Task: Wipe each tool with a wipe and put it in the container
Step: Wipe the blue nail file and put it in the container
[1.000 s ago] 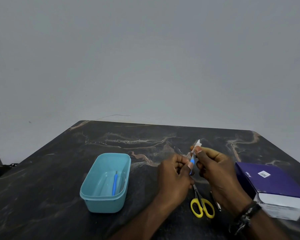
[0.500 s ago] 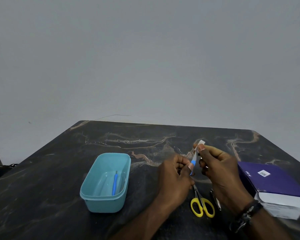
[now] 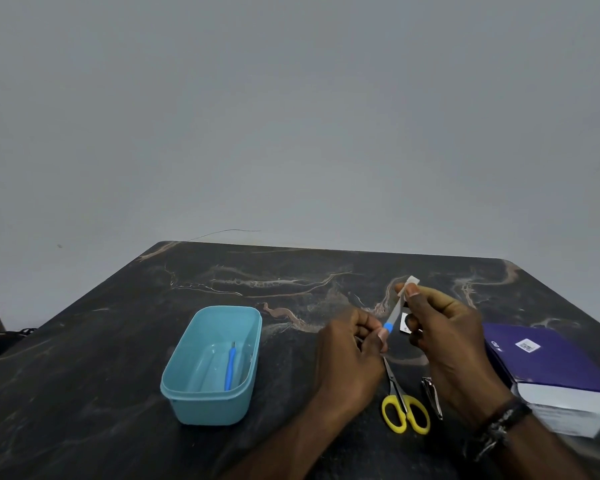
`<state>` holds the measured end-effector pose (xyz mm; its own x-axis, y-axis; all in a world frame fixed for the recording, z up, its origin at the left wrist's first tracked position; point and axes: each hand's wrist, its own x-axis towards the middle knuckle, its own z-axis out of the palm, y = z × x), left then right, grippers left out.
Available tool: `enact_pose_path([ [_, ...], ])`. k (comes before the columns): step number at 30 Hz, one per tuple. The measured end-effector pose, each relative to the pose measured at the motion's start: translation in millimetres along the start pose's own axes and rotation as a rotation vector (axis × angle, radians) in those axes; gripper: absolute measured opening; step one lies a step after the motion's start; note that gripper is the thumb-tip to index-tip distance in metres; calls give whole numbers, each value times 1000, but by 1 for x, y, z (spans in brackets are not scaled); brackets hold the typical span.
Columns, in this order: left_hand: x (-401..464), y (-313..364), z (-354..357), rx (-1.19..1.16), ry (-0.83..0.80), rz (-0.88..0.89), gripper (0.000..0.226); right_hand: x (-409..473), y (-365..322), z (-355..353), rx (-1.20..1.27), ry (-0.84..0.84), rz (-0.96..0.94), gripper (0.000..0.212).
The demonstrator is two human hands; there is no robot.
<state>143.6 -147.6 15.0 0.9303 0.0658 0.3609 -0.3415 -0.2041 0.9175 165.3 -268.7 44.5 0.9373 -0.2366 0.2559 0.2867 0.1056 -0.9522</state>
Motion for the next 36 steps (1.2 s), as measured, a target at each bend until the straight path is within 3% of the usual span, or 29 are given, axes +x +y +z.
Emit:
enact_pose_path([
  [16, 4, -2, -2, 17, 55, 10, 10, -2, 0, 2, 15, 80, 7, 17],
  [22, 12, 2, -6, -171, 250, -98, 20, -2, 1, 1, -117, -7, -20, 17],
  [26, 18, 9, -12, -386, 432, -108, 13, -5, 3, 3, -280, -149, 20, 27],
  [29, 20, 10, -13, -388, 528, -43, 15, -9, 3, 5, -325, -288, 60, 27],
  [33, 20, 11, -14, -349, 553, 9, 16, -16, 0, 8, -402, -554, 109, 26],
  [36, 18, 11, -13, -326, 530, 14, 20, -18, 0, 10, -370, -605, 123, 26],
])
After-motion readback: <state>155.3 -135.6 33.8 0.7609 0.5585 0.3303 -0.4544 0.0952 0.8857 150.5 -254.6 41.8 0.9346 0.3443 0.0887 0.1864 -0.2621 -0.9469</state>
